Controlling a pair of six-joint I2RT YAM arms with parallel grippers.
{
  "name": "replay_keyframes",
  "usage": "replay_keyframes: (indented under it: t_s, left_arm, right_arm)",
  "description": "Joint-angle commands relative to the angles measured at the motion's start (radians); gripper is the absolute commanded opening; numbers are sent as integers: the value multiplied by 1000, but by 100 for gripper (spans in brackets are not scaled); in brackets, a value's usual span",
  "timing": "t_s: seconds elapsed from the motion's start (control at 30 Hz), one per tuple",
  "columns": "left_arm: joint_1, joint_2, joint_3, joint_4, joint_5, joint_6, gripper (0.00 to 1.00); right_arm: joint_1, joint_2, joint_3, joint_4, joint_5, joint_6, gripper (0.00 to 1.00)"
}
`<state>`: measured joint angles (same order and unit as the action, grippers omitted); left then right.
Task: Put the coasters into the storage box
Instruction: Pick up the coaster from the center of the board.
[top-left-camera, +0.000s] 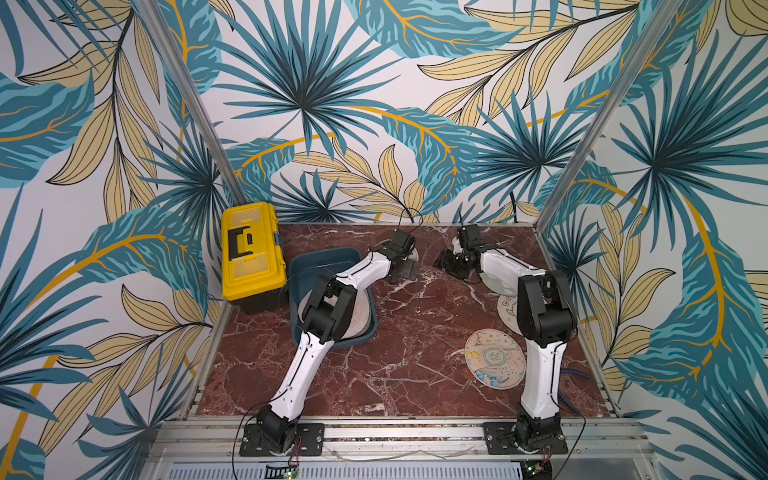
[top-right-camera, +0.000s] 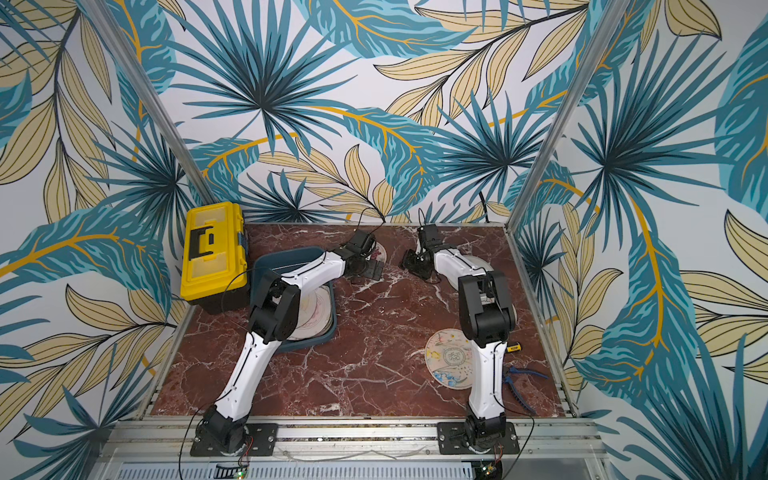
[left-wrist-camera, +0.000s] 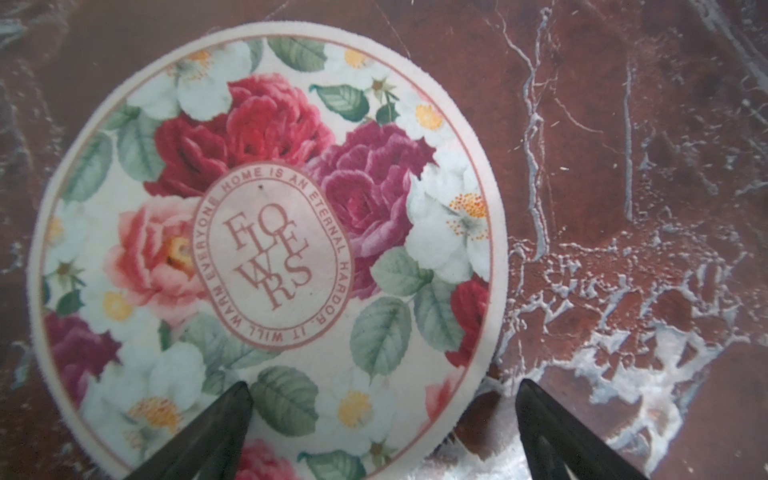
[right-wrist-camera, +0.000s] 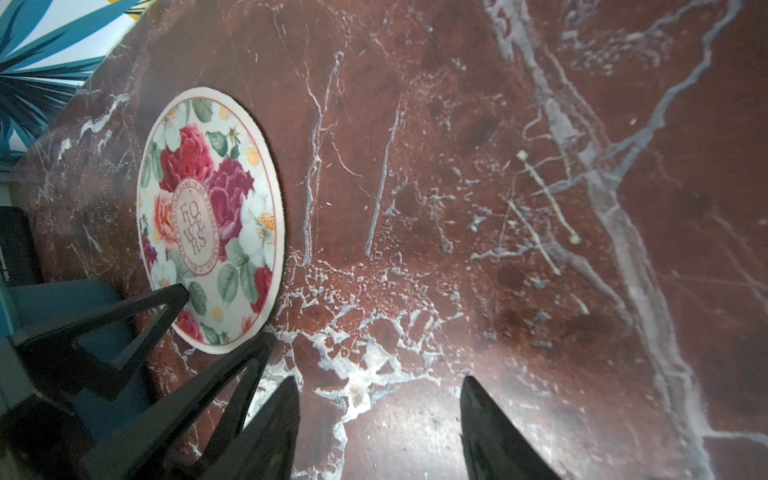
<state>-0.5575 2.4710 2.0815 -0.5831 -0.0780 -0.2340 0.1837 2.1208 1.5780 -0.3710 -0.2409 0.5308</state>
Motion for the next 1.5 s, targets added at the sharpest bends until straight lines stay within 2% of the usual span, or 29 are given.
replay_keyframes:
  t_s: [0.0, 0.17, 0.37, 0.53, 0.63, 0.7, 1.07, 1.13, 1.2, 1.27, 1.47]
  left_arm:
    - [-4, 9, 28, -85, -4, -5, 98]
    - [-16, 19, 24, -107, -107, 25, 95]
    - [-22, 34, 21, -129, -132, 41, 91]
    - [-22, 35, 14, -130, -122, 50, 74]
    - [-16, 35, 14, -130, -80, 49, 65]
    - [-9, 34, 15, -130, -45, 37, 56]
    - [13, 29, 7, -129, -14, 9, 29]
    - [13, 27, 8, -129, -17, 9, 22]
    - [13, 23, 8, -130, -23, 6, 9]
    - [12, 15, 9, -129, -27, 7, 2]
    - [-9, -40, 9, -129, -84, 22, 0]
  right_arm:
    - [-3, -51, -30, -5, -7, -11, 62]
    - [-3, -64, -32, -5, -6, -10, 62]
    - [-3, -78, -34, -5, -8, -7, 62]
    - [-3, -82, -38, -6, -6, -8, 62]
    - [-3, -87, -42, -5, -8, -9, 62]
    - [-3, -90, -43, -5, -9, -8, 62]
    - [-3, -100, -50, -5, -9, -11, 62]
    - [-3, -100, -50, -6, -11, -10, 62]
    - [-3, -103, -53, -5, -12, -10, 62]
    - [-3, -106, -56, -6, -9, -11, 62]
    - [-3, -126, -71, -5, -1, -14, 62]
